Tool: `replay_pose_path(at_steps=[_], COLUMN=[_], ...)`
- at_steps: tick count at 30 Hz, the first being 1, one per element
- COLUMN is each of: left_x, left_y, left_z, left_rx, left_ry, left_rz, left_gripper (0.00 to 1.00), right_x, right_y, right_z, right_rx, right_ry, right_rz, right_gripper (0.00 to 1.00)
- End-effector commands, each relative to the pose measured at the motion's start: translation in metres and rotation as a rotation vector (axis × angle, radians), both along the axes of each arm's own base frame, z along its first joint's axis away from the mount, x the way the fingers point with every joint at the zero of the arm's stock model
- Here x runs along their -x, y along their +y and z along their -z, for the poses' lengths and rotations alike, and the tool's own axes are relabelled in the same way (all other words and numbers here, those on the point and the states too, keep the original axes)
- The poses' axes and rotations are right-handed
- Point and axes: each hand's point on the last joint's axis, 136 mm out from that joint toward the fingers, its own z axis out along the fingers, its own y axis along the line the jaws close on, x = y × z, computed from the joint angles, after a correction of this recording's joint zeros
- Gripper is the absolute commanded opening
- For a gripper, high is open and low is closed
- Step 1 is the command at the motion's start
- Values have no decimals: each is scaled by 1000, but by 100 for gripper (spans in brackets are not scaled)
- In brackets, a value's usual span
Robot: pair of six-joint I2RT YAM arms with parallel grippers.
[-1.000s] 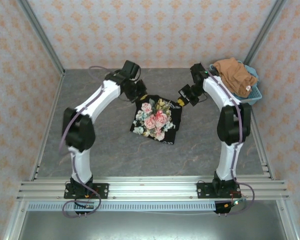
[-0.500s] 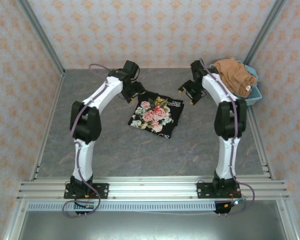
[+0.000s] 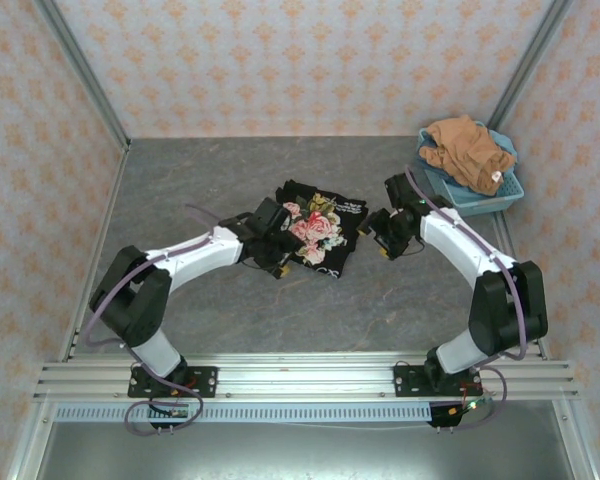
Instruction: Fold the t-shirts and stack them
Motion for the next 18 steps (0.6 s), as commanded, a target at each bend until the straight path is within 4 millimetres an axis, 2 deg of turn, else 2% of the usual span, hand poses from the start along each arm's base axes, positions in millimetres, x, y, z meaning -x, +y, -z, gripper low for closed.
replay_pose_path(at_steps=[1,3,6,8,11,13,18], left_x=[-37,-39,-44,-48,-47,-49,-65], left_y=[-23,-30,-44,-52,-68,-79,-97], left_z=[-36,-47,-62,-54,-38,-28,-25], left_rx=[59,-43,-248,-428,-552,-593,-724], left_ry=[-102,-113,-150,-174,-193,-218,-328], left_rz=[-59,30,252,422,608,682,786], left_gripper=[57,55,48,46,49,51,57], right_x=[-2,-1,1,5,10,15,33], right_y=[-2,-6,-22,-40,-62,-74,-94], right_z=[-9,-11,-17,-26,-50,-69,-110], right_rx=[7,33,96,164,230,243,236], right_ry=[-46,-46,-41,-46,-99,-164,-301], right_rz=[0,-3,26,66,142,202,322], right_gripper=[62,62,64,66,71,74,76])
